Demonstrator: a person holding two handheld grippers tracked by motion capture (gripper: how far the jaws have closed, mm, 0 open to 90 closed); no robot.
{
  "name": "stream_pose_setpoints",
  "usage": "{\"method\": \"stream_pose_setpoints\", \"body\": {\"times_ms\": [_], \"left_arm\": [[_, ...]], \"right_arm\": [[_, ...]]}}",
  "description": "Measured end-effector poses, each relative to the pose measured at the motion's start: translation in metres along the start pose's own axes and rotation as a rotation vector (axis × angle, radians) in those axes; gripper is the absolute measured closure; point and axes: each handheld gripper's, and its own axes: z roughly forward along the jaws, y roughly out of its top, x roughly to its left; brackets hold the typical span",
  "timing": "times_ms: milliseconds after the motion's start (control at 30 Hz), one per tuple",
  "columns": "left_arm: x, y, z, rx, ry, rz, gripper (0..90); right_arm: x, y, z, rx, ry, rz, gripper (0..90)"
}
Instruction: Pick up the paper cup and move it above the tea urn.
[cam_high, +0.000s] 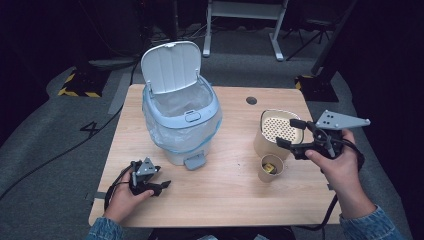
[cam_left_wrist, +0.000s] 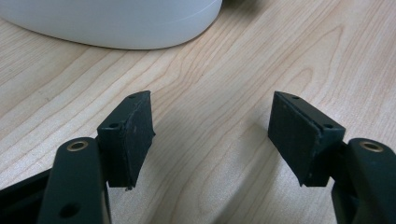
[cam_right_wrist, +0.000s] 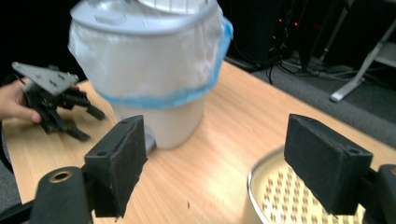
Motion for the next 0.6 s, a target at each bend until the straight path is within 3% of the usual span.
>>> {"method": "stream_pose_setpoints", "body": {"times_ms": [200, 367, 600], "left_arm": [[0.000, 0.000, 0.000, 0.000, 0.001, -0.006, 31.4], [0.000, 0.000, 0.000, 0.000, 0.000, -0.004, 31.2], [0.000, 0.000, 0.000, 0.000, -0.002, -0.006, 30.8]], "right_arm": [[-0.012, -0.048, 0.002, 0.060, -0.030, 0.039, 20.1], [-0.020, -0.090, 0.011, 0.105, -0.004, 0.084, 17.4], [-0.015, -0.122, 0.023, 0.135, -0.010, 0.087, 17.9]]}}
